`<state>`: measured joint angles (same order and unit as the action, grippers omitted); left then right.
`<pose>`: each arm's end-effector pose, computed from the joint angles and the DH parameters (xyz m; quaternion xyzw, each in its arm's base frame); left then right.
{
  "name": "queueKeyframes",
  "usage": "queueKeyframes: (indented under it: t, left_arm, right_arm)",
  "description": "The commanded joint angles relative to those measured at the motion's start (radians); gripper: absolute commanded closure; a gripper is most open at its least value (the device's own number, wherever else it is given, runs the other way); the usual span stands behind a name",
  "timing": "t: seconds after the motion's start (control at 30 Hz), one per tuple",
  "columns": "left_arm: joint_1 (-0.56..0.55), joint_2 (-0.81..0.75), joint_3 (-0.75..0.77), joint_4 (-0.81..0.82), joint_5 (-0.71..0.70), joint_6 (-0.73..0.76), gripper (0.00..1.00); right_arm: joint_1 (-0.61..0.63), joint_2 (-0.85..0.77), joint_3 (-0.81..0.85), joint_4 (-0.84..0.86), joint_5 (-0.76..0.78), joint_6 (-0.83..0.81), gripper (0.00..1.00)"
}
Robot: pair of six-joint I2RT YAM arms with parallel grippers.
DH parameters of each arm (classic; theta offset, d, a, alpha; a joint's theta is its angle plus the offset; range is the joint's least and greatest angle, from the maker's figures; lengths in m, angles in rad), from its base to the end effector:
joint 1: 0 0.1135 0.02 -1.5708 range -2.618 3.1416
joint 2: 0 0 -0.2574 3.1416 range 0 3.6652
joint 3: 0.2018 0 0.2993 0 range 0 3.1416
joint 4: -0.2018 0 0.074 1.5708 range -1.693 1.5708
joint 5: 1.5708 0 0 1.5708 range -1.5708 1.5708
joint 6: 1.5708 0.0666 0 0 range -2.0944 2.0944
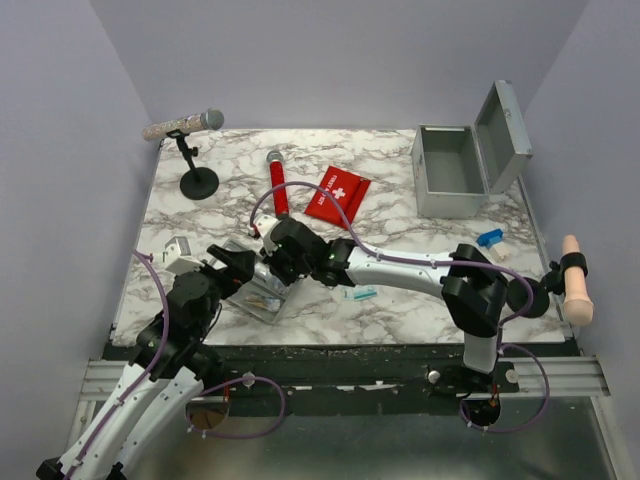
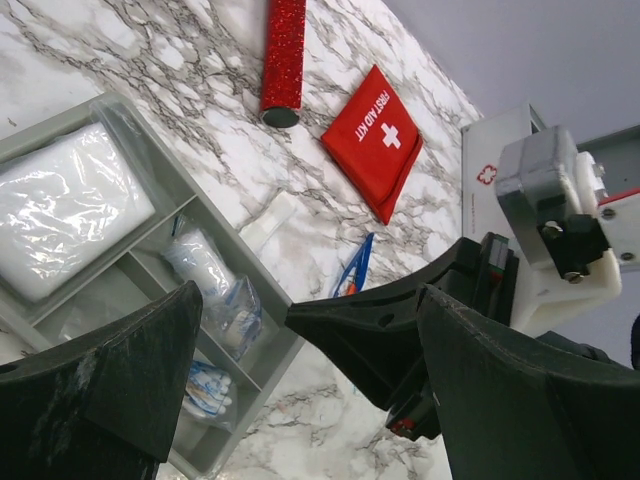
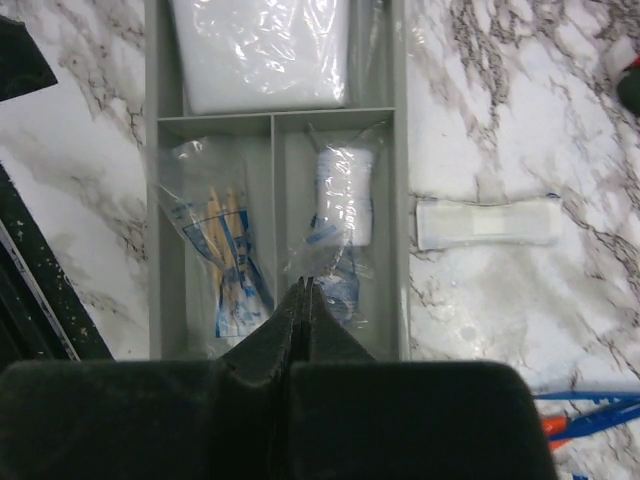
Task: Organize the medicine kit
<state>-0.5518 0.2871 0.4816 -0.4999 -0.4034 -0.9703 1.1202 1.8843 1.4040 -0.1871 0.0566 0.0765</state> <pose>0.1655 -0.0712 0.2613 -0.2800 0.7482 -0.2826 0.5309 0.2201 0.4462 0.1891 -0.4376 0.7858 0.2247 0.3749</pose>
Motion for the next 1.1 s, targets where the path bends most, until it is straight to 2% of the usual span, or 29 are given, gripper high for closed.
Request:
queueKeyframes:
  t: [0.0,0.23,0.4,0.6,0.7,0.93,1.07]
  left_arm:
    - [0.003,0.006,-0.005,0.012,-0.005,0.007,0.03]
    - [0.003,0.024,-0.008,0.023,0.005,0.008,0.03]
    - [0.003,0.037,-0.011,0.037,0.011,0.010,0.03]
    - [0.004,0.034,-0.011,0.026,0.015,0.002,0.03]
    - [0.003,0.020,-0.009,0.008,0.008,0.002,0.03]
    - [0.003,0.003,-0.014,0.008,0.006,-0.004,0.04]
    - [0.003,0.000,0.002,-0.005,-0.002,0.001,0.03]
  right_arm:
    - [0.009,0.076,0.027,0.012,-0.129,0.019,0.99]
    - [0.006,0.131,0.016,-0.037,-0.074,0.048,0.99]
    - [0.003,0.118,-0.014,-0.035,-0.032,0.058,0.99]
    - [-0.014,0.148,0.024,-0.094,0.009,0.078,0.99]
    - [-0.017,0.115,-0.017,-0.060,0.002,0.072,0.99]
    - [-0.017,0.021,-0.051,-0.003,-0.027,0.037,0.91]
    - [-0.017,-0.059,-0.051,0.014,-0.037,0.042,0.76]
